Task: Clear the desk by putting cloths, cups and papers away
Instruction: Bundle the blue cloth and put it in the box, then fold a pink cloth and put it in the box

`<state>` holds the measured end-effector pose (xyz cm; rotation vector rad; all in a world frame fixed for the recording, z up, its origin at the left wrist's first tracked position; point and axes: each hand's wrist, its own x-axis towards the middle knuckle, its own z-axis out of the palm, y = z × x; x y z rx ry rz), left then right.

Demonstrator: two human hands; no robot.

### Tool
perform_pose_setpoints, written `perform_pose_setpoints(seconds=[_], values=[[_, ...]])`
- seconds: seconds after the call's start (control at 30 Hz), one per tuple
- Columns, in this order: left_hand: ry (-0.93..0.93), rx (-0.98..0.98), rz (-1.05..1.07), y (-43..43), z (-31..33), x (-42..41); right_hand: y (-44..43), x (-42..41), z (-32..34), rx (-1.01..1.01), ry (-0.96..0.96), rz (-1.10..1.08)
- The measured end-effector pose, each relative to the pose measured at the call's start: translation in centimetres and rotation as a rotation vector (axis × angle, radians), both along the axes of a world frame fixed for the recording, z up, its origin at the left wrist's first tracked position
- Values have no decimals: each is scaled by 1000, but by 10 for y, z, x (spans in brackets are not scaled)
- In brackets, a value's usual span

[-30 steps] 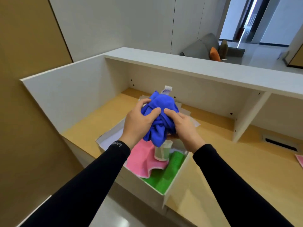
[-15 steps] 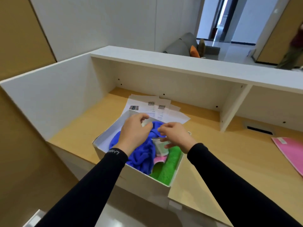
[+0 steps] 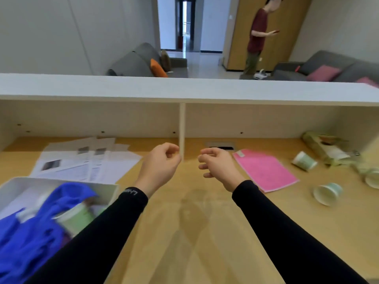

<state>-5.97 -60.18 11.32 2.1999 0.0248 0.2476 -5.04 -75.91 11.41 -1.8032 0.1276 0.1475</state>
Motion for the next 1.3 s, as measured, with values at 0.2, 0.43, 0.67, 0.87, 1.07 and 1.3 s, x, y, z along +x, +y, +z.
perform_pose_setpoints(seconds=[0.2,0.43,0.67,0.87,1.07,1.3], values=[[104,-36,-93,-114,-23,40,-126,38,-20,-6,26,-132],[319,-98,-76,-195,-67,76,-221,62,-63,-74,205,-206],[450,20,-145,-224,-90,123,-261,92,-100,-20,398,-277],[522,68,-262,-247,-105,178,-276,114,-122,3,474,-357],[492,161,-373,-276,-125,222,-275,130,-142,22,467,-446],[601,-66,-301,-296,-138,208,-265,131,-151,263,474,-469]])
